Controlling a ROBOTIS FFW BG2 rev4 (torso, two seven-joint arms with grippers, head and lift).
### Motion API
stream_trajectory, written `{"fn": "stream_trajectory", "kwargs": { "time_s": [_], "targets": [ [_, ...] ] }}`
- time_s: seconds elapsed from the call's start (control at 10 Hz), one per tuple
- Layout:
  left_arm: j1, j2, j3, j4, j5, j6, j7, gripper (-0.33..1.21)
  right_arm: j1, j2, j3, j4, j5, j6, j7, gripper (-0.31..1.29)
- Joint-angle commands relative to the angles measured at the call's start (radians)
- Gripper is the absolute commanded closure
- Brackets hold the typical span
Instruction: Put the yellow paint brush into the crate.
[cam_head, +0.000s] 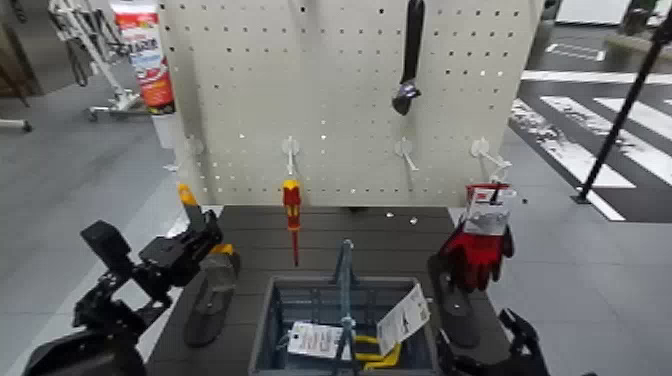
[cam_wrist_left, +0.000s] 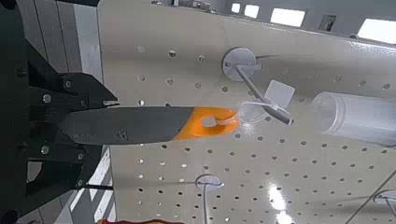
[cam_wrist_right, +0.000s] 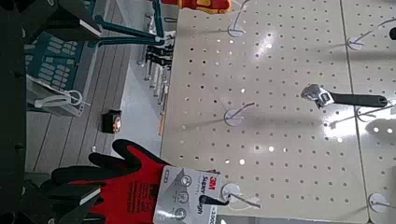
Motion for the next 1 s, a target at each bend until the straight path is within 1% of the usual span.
{"fn": "stream_trajectory", "kwargs": {
  "time_s": [0.1,0.5,0.6,0.7,0.8,0.9,1.0],
  "targets": [
    [0.0,-0.001,0.002,0.0,0.0,0.0,0.0,1.18,0.0,0.0,0.0,0.0,0.0,0.002,0.0,0.15],
    [0.003,-0.002,0.007,-0.006,0.0,-0.009,0.0,1.18,-0.002,0.002,0.0,0.002,0.0,0.002,0.003,0.15],
    [0.02,-0.006,0.013,-0.035,0.009,-0.009,0.001,1.18,-0.002,0.0,-0.002,0.0,0.0,0.0,0.006,0.15],
    [0.047,-0.01,0.014,-0.106,0.028,0.006,0.001,1.18,0.0,0.0,-0.005,-0.002,0.0,0.0,0.008,0.15],
    [0.087,-0.021,0.024,-0.213,0.031,0.04,0.003,1.18,0.003,0.0,-0.008,-0.005,0.0,0.0,0.008,0.15],
    [0.121,-0.025,0.027,-0.296,0.045,0.062,0.02,1.18,0.005,0.0,-0.011,-0.006,0.0,0.0,0.008,0.15],
    [0.143,-0.025,0.027,-0.348,0.06,0.08,0.023,1.18,0.006,0.0,-0.011,-0.008,0.0,0.0,0.008,0.15]
  ]
}}
